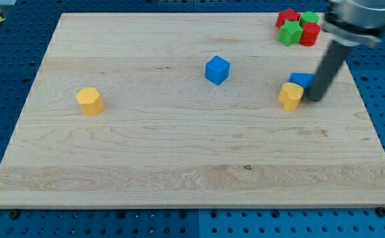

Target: Move the yellow heart down to the blue cube

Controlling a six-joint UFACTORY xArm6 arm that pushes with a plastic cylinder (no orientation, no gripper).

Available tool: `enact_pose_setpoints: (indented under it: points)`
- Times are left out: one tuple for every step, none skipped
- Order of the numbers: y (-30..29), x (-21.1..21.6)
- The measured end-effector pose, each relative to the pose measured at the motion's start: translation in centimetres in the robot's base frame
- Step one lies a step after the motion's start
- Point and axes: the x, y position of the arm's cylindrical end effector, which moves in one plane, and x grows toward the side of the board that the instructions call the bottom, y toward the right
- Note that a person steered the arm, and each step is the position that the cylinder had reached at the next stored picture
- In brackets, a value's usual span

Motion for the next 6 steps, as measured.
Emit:
enact_pose_setpoints:
  points:
    - [-8.1,-0.2]
    - [-10.4,-0.2]
    - [-4.3,-0.2]
    - [1.7,1.4]
    - [2.1,5.6]
    - [-3.0,6.7]
